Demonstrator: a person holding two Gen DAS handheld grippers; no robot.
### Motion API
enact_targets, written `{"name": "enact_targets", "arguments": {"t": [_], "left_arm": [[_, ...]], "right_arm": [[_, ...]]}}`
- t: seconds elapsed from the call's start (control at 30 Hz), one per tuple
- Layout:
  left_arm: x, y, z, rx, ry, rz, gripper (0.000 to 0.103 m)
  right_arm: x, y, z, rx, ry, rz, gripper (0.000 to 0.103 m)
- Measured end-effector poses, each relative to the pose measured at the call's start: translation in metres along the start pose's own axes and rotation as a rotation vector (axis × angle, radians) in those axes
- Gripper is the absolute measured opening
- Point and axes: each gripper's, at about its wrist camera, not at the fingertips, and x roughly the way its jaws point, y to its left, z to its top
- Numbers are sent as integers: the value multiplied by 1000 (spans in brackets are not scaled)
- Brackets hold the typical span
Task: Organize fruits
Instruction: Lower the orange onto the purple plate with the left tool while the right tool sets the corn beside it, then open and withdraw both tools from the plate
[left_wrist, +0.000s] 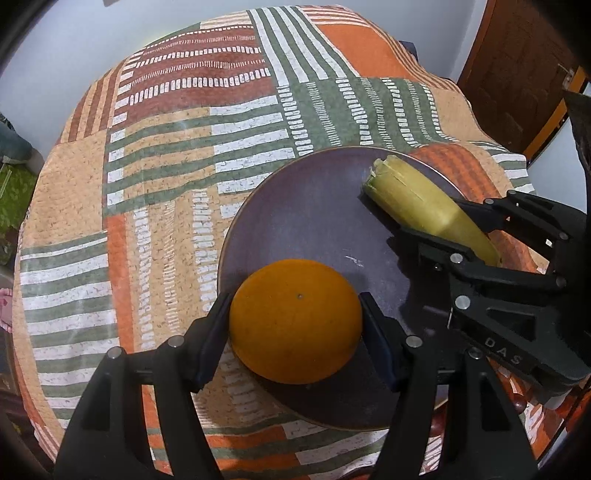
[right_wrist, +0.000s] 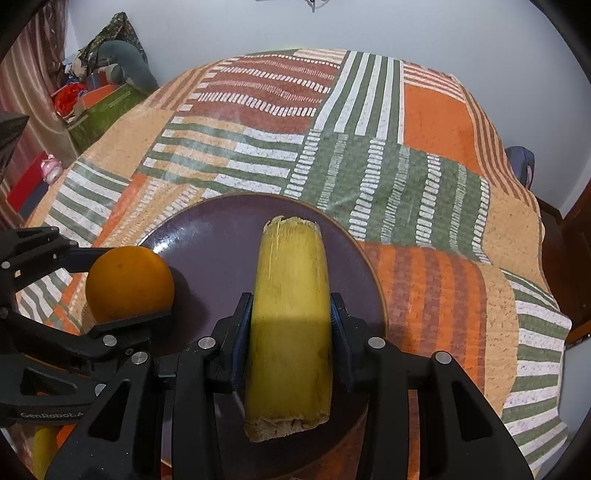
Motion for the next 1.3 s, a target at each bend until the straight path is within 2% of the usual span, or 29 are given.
{"name": "enact_targets", "arguments": {"t": [0.17, 0.33, 0.67, 0.87, 0.93, 1.0, 1.3], "left_arm": [[1, 1, 0, -11, 5, -10, 68], [-18, 0, -3, -3, -68, 30, 82], [-81, 3, -21, -23, -187, 26, 83], [-127, 11, -52, -40, -270, 44, 89], [-139, 15, -66, -47, -289, 53, 90], [-148, 20, -82, -54, -299, 61, 90], [-157, 40, -153, -100, -266, 115, 93]], "right_arm": [[0, 2, 1, 0, 16, 12, 37], [-4, -2, -3, 24, 11, 4, 49], [-52, 4, -14, 23, -60, -22, 52], [-95, 22, -24, -7, -132, -23, 58], [-109, 29, -32, -11, -156, -12, 66], [-121, 37, -39, -19, -175, -7, 68], [-139, 80, -79, -66, -174, 45, 76]]}}
